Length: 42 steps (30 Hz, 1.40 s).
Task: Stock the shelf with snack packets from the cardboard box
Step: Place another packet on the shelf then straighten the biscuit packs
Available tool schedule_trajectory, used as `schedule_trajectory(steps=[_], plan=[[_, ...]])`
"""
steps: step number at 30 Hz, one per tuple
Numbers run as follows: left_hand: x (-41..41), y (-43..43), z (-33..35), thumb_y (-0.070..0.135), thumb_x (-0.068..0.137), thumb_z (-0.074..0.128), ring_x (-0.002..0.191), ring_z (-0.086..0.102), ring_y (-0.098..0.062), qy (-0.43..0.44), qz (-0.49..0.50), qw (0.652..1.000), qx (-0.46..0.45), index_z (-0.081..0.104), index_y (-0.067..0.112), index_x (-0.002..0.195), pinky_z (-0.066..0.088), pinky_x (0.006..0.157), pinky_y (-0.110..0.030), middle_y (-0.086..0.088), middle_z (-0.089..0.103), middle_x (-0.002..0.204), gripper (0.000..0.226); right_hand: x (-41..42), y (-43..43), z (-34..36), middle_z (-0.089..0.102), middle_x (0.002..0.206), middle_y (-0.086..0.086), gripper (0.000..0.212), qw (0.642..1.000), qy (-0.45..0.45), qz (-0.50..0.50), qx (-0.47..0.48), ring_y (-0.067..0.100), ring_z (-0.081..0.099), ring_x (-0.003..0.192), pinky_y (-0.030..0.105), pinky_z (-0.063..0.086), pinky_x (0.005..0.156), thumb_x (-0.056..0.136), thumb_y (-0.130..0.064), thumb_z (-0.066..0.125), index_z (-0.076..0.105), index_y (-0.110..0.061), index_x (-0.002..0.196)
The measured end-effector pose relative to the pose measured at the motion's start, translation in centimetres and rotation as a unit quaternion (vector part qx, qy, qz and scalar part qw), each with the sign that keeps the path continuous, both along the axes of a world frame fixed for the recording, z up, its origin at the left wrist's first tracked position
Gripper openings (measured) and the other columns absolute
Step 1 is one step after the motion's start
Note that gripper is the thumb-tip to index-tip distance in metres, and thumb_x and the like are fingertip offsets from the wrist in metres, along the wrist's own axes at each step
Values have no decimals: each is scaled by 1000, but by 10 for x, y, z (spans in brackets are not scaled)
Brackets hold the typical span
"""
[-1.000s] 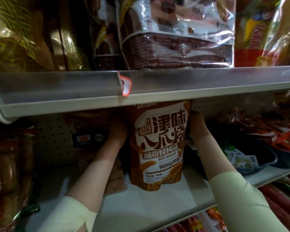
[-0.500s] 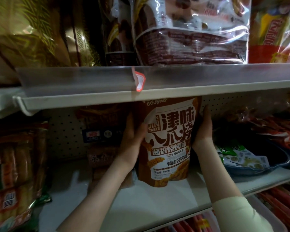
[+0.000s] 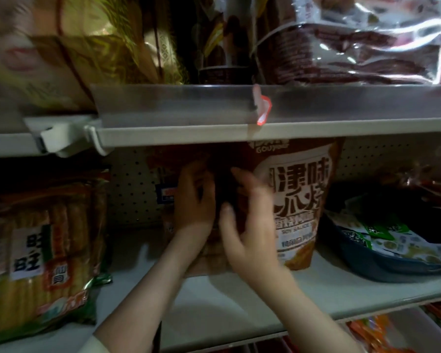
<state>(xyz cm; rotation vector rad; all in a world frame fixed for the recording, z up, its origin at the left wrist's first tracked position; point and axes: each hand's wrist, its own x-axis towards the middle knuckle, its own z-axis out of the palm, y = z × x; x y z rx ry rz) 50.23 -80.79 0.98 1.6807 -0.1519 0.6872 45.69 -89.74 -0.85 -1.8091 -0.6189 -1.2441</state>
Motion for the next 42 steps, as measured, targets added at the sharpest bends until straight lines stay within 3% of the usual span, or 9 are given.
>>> schedule_trajectory(steps=[3, 8, 12, 17, 25, 31, 36, 40, 42], plan=[[12, 34, -16, 11, 91, 54, 122, 46, -19, 0, 121, 993, 5, 43, 3, 134, 26, 94, -4, -11, 50, 131, 44, 16, 34, -24, 32, 141, -2, 72, 979, 198, 56, 12, 13, 25, 136, 15, 16, 113, 81, -16, 57, 25, -18, 146], [18, 64, -39, 45, 89, 57, 140, 28, -30, 208, 148, 967, -12, 10, 14, 151, 24, 114, -36, -12, 24, 155, 84, 47, 47, -43, 20, 156, 1, 98, 928, 355, 40, 104, 17, 19, 144, 35, 20, 119, 79, -29, 71, 7, -20, 152], [26, 69, -46, 65, 86, 43, 127, 47, -29, 289, 32, 957, -21, 39, 23, 142, 36, 108, -41, -9, 45, 143, 70, 69, 42, -39, 26, 154, -2, 95, 895, 420, 64, 135, 17, 27, 142, 25, 22, 113, 81, -38, 71, 8, -23, 151], [33, 57, -55, 41, 89, 58, 109, 59, -20, 205, -13, 972, -112, 55, 24, 123, 44, 89, -28, -4, 61, 121, 38, 77, 47, -45, 27, 155, 0, 101, 897, 412, 54, 154, 18, 28, 142, 39, 27, 116, 77, -40, 75, 9, -22, 151], [36, 52, -57, 41, 92, 54, 113, 57, -18, 177, -8, 977, -122, 49, 18, 133, 45, 100, -35, -1, 59, 125, 48, 77, 48, -50, 25, 155, 1, 99, 911, 376, 29, 168, 17, 26, 142, 24, 24, 110, 80, -35, 73, 7, -18, 152], [38, 56, -50, 41, 91, 56, 120, 53, -30, 209, 65, 974, -52, 40, 9, 137, 44, 101, -40, -12, 53, 133, 59, 69, 50, -43, 15, 158, 4, 101, 945, 307, -28, 108, 18, 15, 145, 35, 17, 119, 81, -32, 72, 2, -17, 152], [-3, 74, -35, 23, 93, 53, 115, 53, -16, 154, 94, 982, 56, 42, 21, 136, 36, 80, -11, 3, 53, 124, 44, 42, 77, -35, 25, 152, 10, 80, 980, 194, 15, 35, 12, 19, 139, 17, 15, 114, 84, -13, 66, 17, -14, 148], [-44, 112, -23, 9, 91, 54, 99, 50, -5, 22, 167, 975, 148, 48, 15, 127, 39, 76, 0, 4, 53, 115, 37, 30, 109, -30, 46, 138, 2, 66, 942, 301, 143, 43, 15, 42, 129, 30, 38, 107, 87, -18, 67, 32, -17, 142], [-60, 137, -20, 9, 89, 56, 100, 55, -9, -36, 204, 963, 171, 51, 12, 123, 43, 82, -5, 1, 57, 113, 35, 25, 127, -26, 55, 120, -15, 57, 903, 375, 207, 43, 9, 54, 116, 13, 46, 89, 86, -27, 68, 36, -29, 133]])
